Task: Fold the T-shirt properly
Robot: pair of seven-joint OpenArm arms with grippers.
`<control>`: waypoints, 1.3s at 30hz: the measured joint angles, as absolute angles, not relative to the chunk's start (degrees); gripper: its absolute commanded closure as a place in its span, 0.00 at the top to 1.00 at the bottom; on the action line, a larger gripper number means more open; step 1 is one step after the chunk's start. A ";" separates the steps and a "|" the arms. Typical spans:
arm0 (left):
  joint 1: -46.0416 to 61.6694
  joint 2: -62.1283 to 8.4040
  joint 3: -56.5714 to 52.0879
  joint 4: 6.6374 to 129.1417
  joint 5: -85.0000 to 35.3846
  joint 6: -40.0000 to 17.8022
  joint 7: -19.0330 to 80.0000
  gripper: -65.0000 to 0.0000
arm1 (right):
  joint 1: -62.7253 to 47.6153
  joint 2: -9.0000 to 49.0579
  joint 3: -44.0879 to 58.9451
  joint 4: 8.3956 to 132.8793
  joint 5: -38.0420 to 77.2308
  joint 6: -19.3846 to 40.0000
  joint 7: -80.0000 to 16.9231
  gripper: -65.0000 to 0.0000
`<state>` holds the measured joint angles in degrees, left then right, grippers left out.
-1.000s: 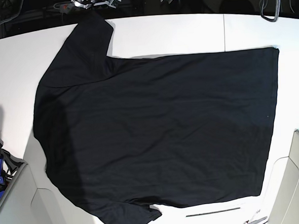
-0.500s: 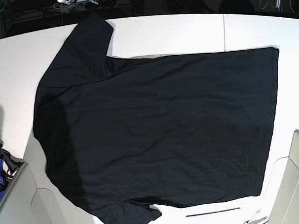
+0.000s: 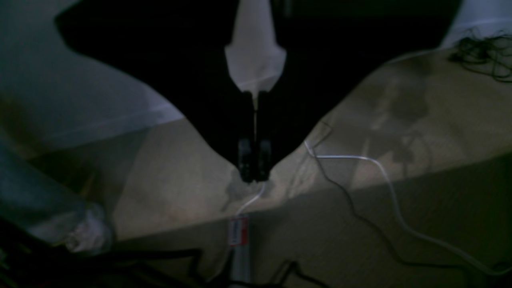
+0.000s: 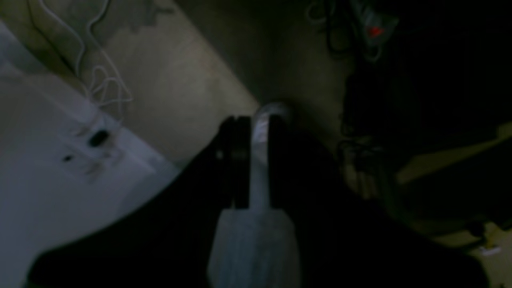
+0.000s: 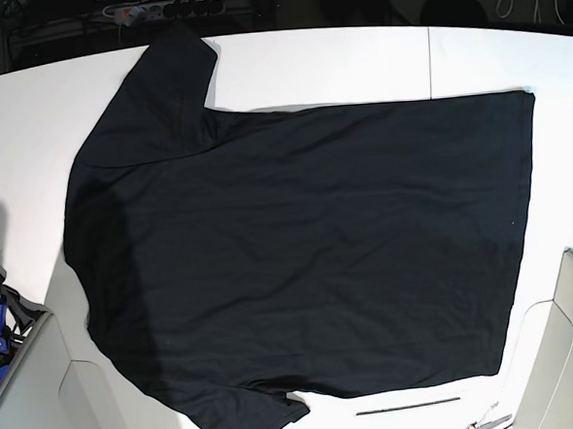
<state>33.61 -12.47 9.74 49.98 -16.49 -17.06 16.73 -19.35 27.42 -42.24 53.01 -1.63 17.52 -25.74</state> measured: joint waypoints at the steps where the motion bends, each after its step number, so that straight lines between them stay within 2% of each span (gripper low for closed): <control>1: 34.52 -13.26 9.65 51.46 -17.34 -16.95 16.69 0.02 | -19.97 28.18 -42.24 54.52 -0.82 17.52 -25.82 0.11; 6: 39.81 -15.44 9.56 60.77 -18.94 -16.93 16.53 0.02 | -23.07 32.60 -42.17 62.28 -0.23 17.17 -25.93 0.11; 9: 43.86 -15.94 8.95 67.20 -19.07 -16.84 17.93 0.02 | -25.19 35.07 -42.09 68.16 -0.27 13.52 -26.96 0.11; 17: 51.83 -16.05 1.76 80.97 -19.18 -16.71 18.90 0.02 | -29.41 41.08 -42.13 84.71 -0.14 6.15 -41.30 0.11; 25: 57.78 -16.08 -4.99 92.97 -19.59 -16.73 24.47 0.02 | -33.12 45.56 -42.09 96.03 -0.25 5.76 -43.81 0.11; 32: 64.20 -16.08 -12.29 103.55 -25.12 -16.75 27.40 0.02 | -36.40 47.40 -40.69 106.98 -0.10 5.76 -44.60 0.11; 36: 66.26 -16.05 -16.58 109.34 -28.69 -17.12 30.96 0.02 | -36.69 47.46 -36.82 112.75 -0.05 5.78 -47.81 0.26; 39: 67.07 -16.05 -20.40 112.68 -30.50 -17.12 34.06 0.02 | -36.64 47.46 -32.56 116.86 0.69 5.74 -48.14 0.30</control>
<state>67.07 -16.05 -20.40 112.68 -30.50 -17.12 34.06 -36.64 47.46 -32.56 116.86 0.69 5.74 -48.14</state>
